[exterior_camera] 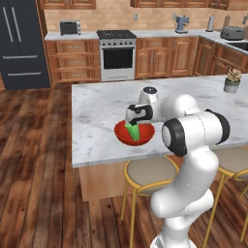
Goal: Place the cup inside the bowl on the dining table and move the bowl to any counter.
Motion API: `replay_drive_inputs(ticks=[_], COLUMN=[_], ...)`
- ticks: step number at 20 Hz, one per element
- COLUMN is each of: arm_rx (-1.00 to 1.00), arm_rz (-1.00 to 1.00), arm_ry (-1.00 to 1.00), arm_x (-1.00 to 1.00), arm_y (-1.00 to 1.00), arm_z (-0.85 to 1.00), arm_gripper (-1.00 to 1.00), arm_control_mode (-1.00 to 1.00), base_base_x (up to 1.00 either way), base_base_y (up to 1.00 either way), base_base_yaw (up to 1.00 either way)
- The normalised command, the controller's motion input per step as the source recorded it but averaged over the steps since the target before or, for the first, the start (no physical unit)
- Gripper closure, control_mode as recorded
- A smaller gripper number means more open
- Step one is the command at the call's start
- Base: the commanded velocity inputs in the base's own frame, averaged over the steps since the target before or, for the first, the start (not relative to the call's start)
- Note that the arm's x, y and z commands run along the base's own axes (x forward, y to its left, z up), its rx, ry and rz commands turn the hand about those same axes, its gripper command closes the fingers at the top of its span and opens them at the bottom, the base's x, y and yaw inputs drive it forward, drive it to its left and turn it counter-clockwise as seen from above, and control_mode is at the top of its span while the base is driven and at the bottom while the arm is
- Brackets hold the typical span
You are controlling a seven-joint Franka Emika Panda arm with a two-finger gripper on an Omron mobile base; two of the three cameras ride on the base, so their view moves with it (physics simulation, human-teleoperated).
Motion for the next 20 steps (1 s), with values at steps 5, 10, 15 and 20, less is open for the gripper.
replay_drive_inputs(ticks=[5,10,15,20], arm_rx=[0.00,0.00,0.00,0.00], arm_rz=[0.00,0.00,0.00,0.00], arm_ry=[0.00,0.00,0.00,0.00], arm_x=[0.00,0.00,0.00,0.00], arm_y=[-0.01,-0.02,-0.01,-0.01], arm_z=[0.03,0.16,0.23,0.21], arm_gripper=[-1.00,-1.00,-1.00,-1.00], arm_control_mode=[-1.00,-1.00,-1.00,-1.00], base_base_x=[0.00,0.00,0.00,0.00], base_base_y=[0.00,0.00,0.00,0.00], base_base_yaw=[0.00,0.00,0.00,0.00])
